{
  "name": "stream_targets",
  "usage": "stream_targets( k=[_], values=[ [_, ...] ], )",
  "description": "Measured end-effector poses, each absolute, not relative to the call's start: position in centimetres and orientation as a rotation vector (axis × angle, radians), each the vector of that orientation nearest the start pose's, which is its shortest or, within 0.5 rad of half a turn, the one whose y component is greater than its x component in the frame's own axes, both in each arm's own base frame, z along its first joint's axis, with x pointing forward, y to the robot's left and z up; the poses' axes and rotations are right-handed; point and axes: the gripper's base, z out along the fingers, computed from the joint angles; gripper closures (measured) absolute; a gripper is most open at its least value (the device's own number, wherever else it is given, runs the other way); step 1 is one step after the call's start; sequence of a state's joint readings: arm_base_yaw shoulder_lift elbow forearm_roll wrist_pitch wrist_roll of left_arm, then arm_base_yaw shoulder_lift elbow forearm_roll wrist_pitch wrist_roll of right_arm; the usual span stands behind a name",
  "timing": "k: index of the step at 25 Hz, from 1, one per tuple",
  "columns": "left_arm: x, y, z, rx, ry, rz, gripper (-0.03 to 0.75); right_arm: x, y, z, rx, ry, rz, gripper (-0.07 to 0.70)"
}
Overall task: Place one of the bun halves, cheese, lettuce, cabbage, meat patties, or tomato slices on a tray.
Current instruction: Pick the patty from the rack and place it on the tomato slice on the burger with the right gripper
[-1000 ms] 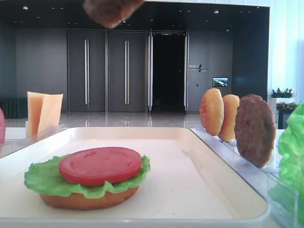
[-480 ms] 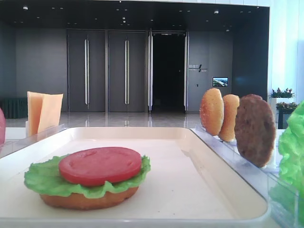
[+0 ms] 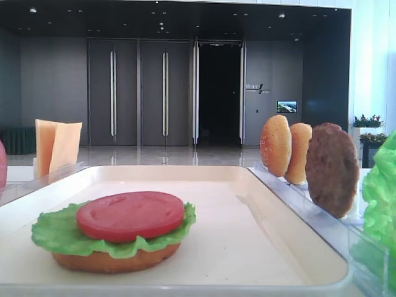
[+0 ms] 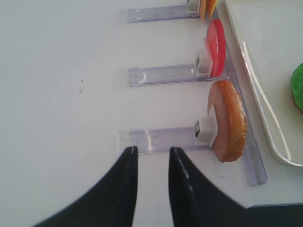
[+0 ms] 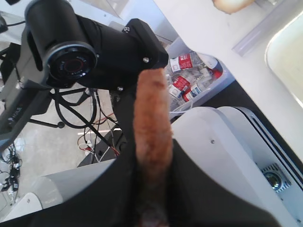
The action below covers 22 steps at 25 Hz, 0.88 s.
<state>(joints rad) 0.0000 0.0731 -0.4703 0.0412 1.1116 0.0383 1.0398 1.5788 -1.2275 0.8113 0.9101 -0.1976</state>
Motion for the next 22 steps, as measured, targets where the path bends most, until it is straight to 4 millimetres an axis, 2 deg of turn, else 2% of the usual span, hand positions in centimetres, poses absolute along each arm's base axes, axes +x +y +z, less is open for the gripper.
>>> stream_targets(
  k=[8, 12, 17, 22],
  values=[
    [0.6, 0.3, 26.5, 0.041, 2.198, 0.072, 0.545, 14.8, 31.3, 27.6, -1.075, 2.54, 1.437, 0.503],
    [0.6, 0.3, 26.5, 0.041, 2.198, 0.072, 0.545, 16.3, 30.3, 26.0, -0.982, 2.533, 1.508, 0.503],
    [0.6, 0.3, 26.5, 0.041, 2.198, 0.072, 0.545, 18.0, 29.0, 25.2, -0.829, 2.483, 1.597, 0.503],
    [0.6, 0.3, 26.5, 0.041, 2.198, 0.072, 0.545, 18.8, 27.9, 24.2, -0.734, 2.455, 1.619, 0.503]
  ],
)
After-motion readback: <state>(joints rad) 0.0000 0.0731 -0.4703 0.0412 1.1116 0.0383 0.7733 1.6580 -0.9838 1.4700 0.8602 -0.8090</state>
